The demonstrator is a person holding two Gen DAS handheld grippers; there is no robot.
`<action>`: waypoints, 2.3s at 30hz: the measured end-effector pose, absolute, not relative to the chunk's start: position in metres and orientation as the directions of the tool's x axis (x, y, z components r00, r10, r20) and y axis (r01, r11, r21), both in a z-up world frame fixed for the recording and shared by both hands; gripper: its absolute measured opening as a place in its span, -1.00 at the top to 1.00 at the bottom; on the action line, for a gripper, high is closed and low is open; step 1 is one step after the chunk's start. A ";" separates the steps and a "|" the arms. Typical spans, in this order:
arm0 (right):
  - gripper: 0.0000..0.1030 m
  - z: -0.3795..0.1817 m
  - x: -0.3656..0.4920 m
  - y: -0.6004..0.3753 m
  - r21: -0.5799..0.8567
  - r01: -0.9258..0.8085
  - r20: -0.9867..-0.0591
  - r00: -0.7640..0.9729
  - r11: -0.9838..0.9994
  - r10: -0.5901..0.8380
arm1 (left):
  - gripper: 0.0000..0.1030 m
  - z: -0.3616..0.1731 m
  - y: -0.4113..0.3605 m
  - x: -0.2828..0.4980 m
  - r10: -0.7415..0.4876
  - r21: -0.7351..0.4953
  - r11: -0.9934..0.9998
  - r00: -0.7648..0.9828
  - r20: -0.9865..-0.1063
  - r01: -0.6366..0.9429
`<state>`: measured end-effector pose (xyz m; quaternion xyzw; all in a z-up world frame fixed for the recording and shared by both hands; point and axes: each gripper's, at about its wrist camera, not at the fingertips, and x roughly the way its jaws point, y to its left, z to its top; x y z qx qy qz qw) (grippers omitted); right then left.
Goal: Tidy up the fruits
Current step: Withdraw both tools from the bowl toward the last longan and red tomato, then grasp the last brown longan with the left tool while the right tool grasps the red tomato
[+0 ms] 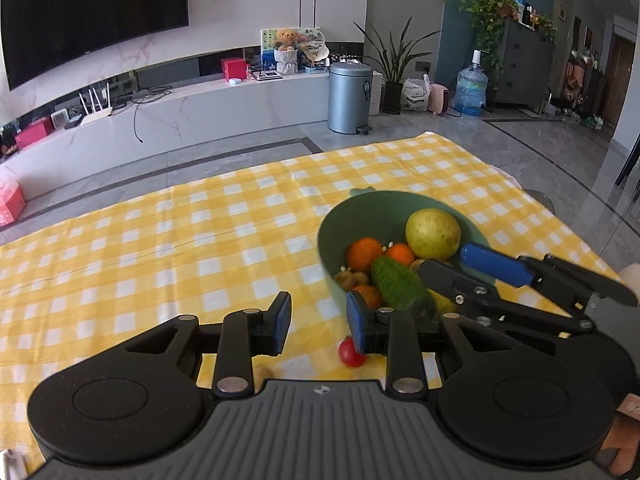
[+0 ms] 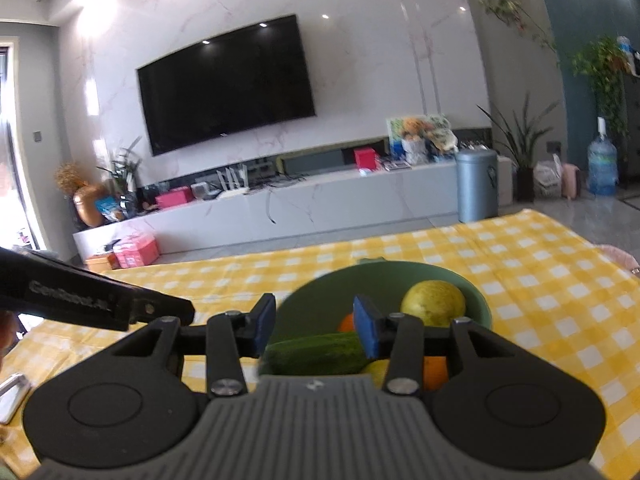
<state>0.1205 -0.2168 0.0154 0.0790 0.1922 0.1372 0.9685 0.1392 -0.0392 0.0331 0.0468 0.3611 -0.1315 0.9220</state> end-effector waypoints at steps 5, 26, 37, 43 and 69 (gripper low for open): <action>0.20 0.019 0.100 -0.201 0.165 -0.301 -0.334 0.879 0.939 0.340 | 0.32 0.026 -0.028 0.126 -0.197 0.006 0.962 0.709 -0.677 0.273; 0.20 -0.021 0.119 -0.154 0.106 -0.399 -0.581 0.719 0.911 0.382 | 0.32 -0.029 0.005 0.131 -0.252 -0.056 0.953 0.673 -0.695 0.299; 0.22 -0.048 0.146 -0.151 0.170 -0.261 -0.649 0.696 0.950 0.307 | 0.32 -0.068 0.022 0.152 -0.289 -0.155 0.953 0.623 -0.727 0.262; 0.27 -0.055 0.154 -0.146 0.157 -0.223 -0.662 0.699 0.962 0.270 | 0.32 -0.078 0.019 0.159 -0.263 -0.135 0.960 0.630 -0.731 0.244; 0.53 -0.076 0.177 -0.143 0.147 -0.119 -0.686 0.703 0.982 0.188 | 0.40 -0.084 0.022 0.159 -0.233 -0.137 0.971 0.635 -0.736 0.198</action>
